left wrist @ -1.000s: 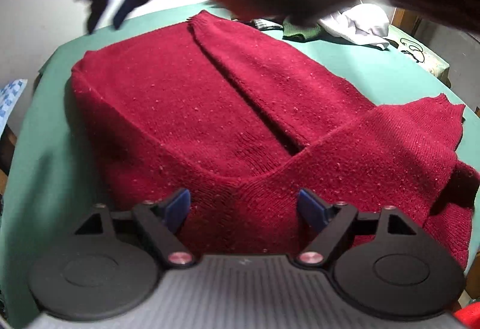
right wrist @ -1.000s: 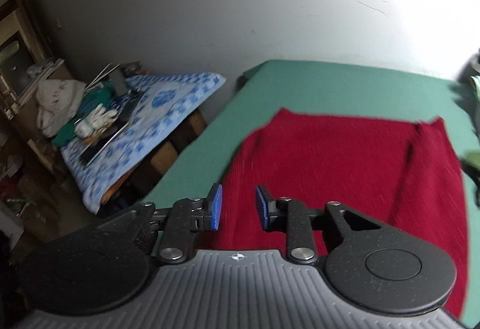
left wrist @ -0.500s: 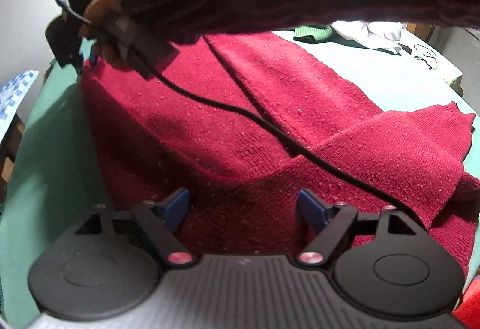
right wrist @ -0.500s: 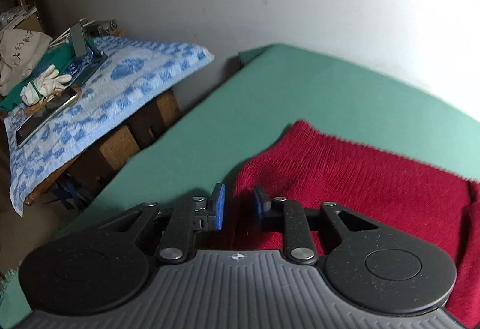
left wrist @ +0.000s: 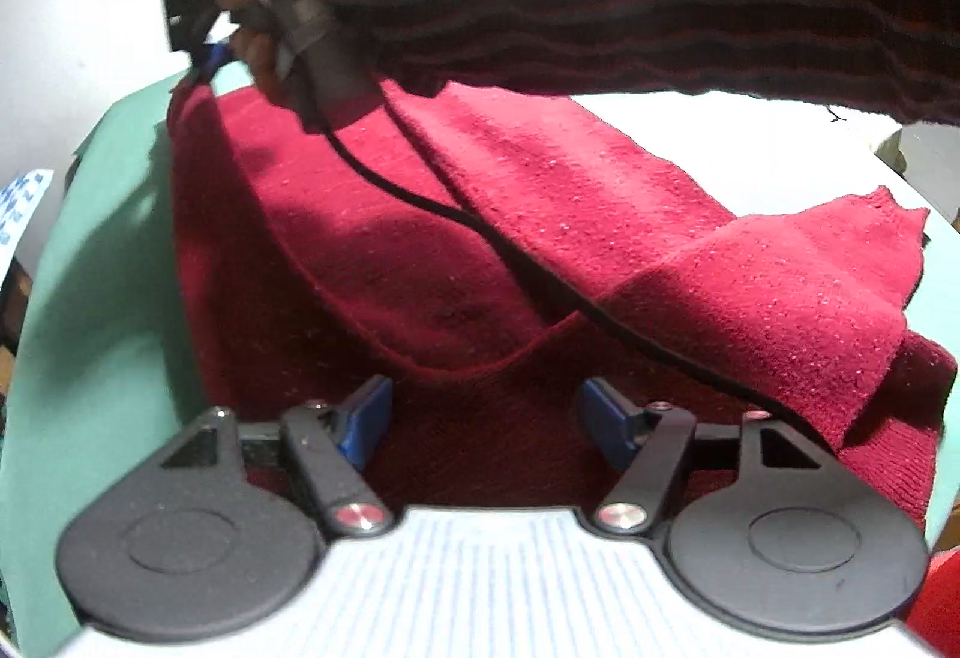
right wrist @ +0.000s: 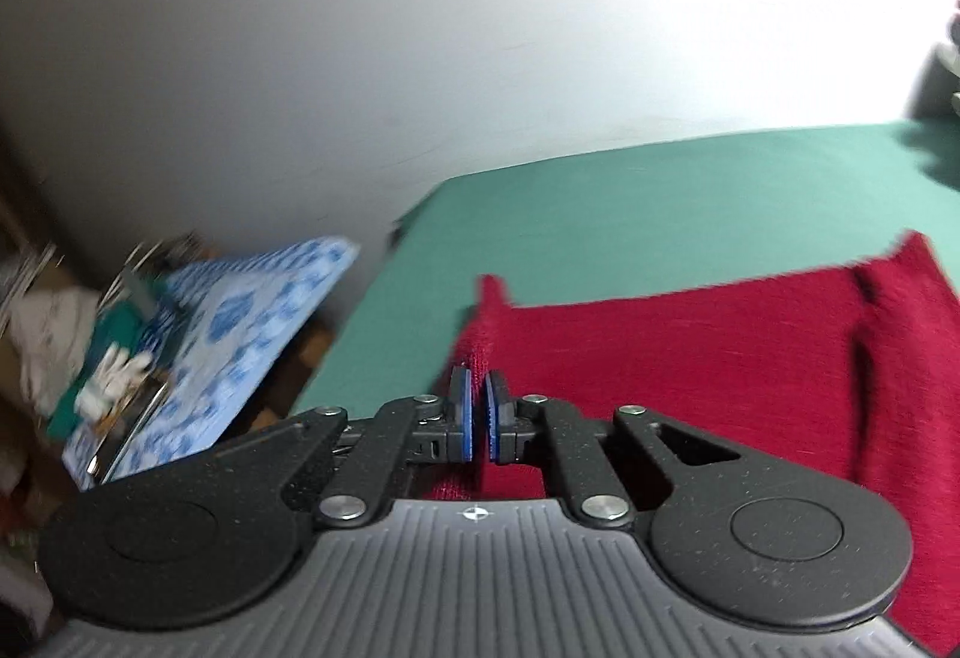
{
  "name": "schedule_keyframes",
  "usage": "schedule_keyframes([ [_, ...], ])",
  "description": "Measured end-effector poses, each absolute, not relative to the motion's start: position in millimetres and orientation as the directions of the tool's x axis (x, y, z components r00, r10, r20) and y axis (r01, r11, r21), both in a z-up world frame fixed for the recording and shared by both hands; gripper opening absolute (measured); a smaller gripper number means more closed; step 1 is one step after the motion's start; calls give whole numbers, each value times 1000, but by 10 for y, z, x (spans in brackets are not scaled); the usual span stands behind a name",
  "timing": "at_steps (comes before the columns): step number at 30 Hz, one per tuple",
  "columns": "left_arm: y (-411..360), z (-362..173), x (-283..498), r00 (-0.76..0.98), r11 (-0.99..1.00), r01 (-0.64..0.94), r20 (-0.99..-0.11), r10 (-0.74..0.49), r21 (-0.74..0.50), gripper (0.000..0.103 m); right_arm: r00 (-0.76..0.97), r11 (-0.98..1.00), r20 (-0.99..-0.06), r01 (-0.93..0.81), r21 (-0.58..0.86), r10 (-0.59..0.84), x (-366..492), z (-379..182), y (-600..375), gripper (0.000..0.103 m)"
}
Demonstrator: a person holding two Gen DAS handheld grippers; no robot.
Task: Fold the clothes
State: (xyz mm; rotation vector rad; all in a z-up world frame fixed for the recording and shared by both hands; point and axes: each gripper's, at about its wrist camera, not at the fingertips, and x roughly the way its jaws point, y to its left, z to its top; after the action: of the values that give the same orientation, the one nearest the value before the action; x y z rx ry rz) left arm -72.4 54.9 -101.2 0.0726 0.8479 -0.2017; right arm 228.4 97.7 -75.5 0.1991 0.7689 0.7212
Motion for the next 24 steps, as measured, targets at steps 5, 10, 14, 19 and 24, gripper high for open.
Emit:
schedule_keyframes([
  [5,573,-999,-712,640,972,230,-747,-180,-37,71,533,787,-579,-438,435,617,2376,-875,625,5],
  [10,641,-996,-745,637,967,245,-740,-217,-72,71,530,812,-617,-429,397,582,2431,-1013,561,6],
  [14,728,-887,-759,632,965,238,-738,-238,-108,68,509,793,-610,-435,425,607,2530,-1014,513,27],
  [19,829,-794,-690,668,978,188,-718,-196,-92,69,509,765,-578,-503,401,638,2757,-882,668,39],
  [24,878,-929,-617,635,983,150,-751,-179,-107,69,530,770,-608,-595,230,591,2812,-955,1068,39],
])
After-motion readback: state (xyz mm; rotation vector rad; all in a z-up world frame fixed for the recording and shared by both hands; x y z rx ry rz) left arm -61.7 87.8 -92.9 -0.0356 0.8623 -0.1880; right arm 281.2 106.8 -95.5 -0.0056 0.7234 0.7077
